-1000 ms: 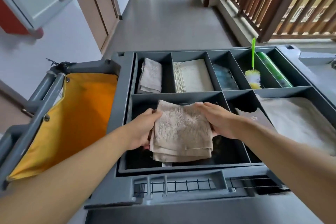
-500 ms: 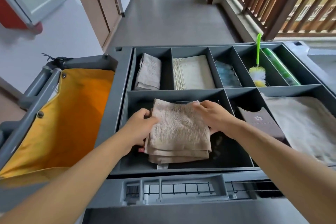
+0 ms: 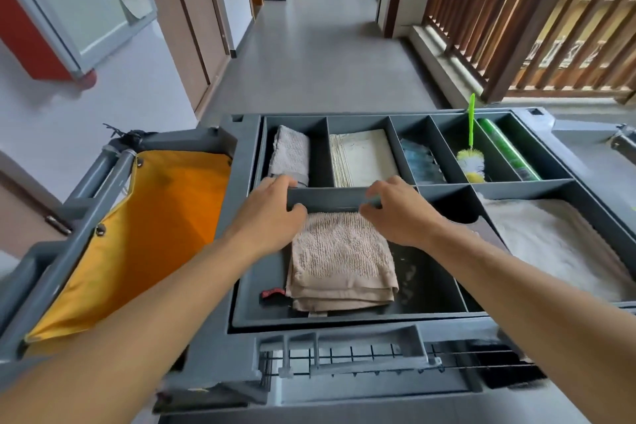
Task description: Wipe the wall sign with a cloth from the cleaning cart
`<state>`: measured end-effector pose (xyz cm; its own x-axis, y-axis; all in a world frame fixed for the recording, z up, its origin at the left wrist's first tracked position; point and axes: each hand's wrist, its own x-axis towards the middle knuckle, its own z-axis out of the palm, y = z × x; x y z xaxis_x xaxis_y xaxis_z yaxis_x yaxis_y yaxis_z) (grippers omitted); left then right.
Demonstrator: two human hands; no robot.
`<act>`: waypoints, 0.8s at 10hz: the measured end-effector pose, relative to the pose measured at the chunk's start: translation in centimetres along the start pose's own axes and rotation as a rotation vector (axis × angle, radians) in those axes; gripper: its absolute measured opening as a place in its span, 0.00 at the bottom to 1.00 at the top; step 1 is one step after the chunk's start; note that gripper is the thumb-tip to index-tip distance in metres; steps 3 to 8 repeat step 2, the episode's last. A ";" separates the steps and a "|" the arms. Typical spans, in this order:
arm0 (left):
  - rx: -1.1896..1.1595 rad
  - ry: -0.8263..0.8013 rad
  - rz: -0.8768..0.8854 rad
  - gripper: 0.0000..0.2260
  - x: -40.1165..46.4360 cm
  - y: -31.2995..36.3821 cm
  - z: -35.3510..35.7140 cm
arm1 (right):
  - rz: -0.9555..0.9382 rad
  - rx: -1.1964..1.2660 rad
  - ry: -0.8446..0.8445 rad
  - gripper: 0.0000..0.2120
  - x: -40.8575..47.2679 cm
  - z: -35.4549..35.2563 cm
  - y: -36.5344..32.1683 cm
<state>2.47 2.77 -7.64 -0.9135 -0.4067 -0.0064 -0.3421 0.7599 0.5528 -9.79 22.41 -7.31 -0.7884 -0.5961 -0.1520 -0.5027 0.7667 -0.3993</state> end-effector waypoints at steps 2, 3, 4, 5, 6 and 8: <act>0.257 0.038 0.122 0.26 0.3 2.6 -7.3 | -0.110 -0.169 0.054 0.31 -1.1 -5.3 -3.5; 0.257 0.038 0.122 0.26 0.3 2.6 -7.3 | -0.110 -0.169 0.054 0.31 -1.1 -5.3 -3.5; 0.257 0.038 0.122 0.26 0.3 2.6 -7.3 | -0.110 -0.169 0.054 0.31 -1.1 -5.3 -3.5; 0.257 0.038 0.122 0.26 0.3 2.6 -7.3 | -0.110 -0.169 0.054 0.31 -1.1 -5.3 -3.5; 0.257 0.038 0.122 0.26 0.3 2.6 -7.3 | -0.110 -0.169 0.054 0.31 -1.1 -5.3 -3.5; 0.257 0.038 0.122 0.26 0.3 2.6 -7.3 | -0.110 -0.169 0.054 0.31 -1.1 -5.3 -3.5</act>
